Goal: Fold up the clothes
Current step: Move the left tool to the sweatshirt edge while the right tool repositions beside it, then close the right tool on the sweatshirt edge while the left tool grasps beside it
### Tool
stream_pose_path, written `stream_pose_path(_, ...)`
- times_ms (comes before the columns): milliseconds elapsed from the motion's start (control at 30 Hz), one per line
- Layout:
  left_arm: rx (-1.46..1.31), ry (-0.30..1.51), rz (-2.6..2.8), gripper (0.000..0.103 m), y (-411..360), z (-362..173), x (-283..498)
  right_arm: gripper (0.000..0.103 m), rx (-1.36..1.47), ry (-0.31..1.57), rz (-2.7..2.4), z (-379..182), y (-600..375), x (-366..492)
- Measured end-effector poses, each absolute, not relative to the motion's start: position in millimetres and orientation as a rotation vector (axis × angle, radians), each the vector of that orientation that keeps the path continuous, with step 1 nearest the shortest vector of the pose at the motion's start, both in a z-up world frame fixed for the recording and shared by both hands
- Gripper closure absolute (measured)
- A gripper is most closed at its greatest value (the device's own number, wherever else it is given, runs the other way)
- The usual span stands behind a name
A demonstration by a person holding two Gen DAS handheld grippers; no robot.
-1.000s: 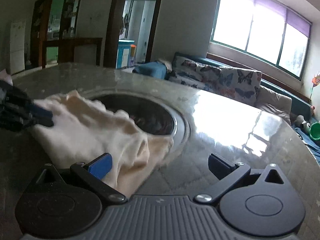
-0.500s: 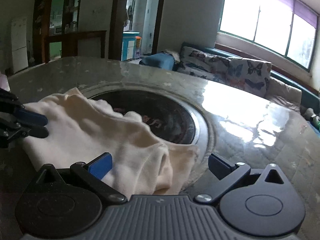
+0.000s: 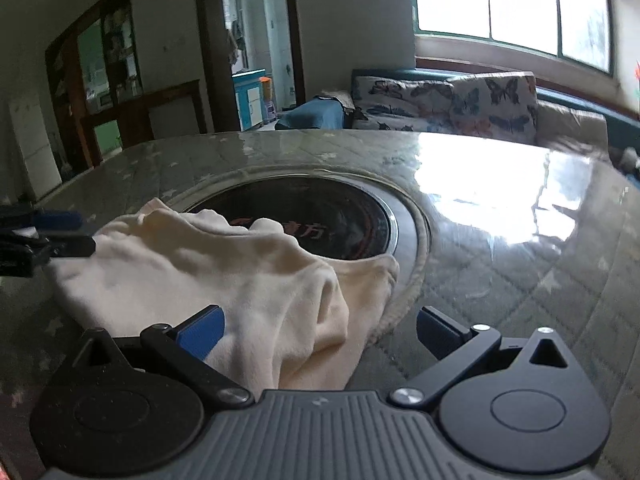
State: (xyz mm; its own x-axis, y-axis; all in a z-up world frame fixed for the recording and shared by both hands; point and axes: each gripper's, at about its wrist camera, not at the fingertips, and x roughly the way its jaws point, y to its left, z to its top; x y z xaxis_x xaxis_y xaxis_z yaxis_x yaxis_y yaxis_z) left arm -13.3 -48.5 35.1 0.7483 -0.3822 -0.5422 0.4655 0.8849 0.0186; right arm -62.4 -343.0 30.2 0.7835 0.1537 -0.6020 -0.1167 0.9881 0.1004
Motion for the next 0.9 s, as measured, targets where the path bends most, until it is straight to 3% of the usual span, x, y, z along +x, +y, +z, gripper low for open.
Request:
stream_pose_path(300, 0.076, 0.653, -0.411, 0.027, -40, 24, 4, 0.000, 0.142, 0.671, 0.144, 25, -350, -66)
stream_pose_path(900, 0.014, 0.695, -0.411, 0.022, -33, 23, 5, 0.002, 0.166, 0.661, 0.182, 26, -340, -71)
